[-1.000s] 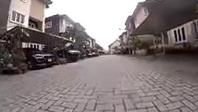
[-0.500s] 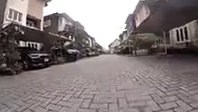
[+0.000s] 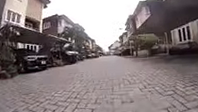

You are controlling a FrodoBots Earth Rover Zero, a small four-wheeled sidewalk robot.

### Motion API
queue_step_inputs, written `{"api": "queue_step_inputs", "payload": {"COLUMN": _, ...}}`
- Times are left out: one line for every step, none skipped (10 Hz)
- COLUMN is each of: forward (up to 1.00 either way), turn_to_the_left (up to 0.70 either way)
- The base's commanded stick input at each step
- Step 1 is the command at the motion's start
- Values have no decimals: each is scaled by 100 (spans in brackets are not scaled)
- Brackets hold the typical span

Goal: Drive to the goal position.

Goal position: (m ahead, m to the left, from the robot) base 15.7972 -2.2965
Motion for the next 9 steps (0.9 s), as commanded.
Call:
{"api": "queue_step_inputs", "payload": {"forward": 70, "turn_to_the_left": 0}}
{"api": "queue_step_inputs", "payload": {"forward": 70, "turn_to_the_left": 0}}
{"api": "queue_step_inputs", "payload": {"forward": 70, "turn_to_the_left": 0}}
{"api": "queue_step_inputs", "payload": {"forward": 70, "turn_to_the_left": 0}}
{"api": "queue_step_inputs", "payload": {"forward": 70, "turn_to_the_left": 0}}
{"api": "queue_step_inputs", "payload": {"forward": 70, "turn_to_the_left": 0}}
{"api": "queue_step_inputs", "payload": {"forward": 70, "turn_to_the_left": 0}}
{"api": "queue_step_inputs", "payload": {"forward": 70, "turn_to_the_left": 0}}
{"api": "queue_step_inputs", "payload": {"forward": 70, "turn_to_the_left": 0}}
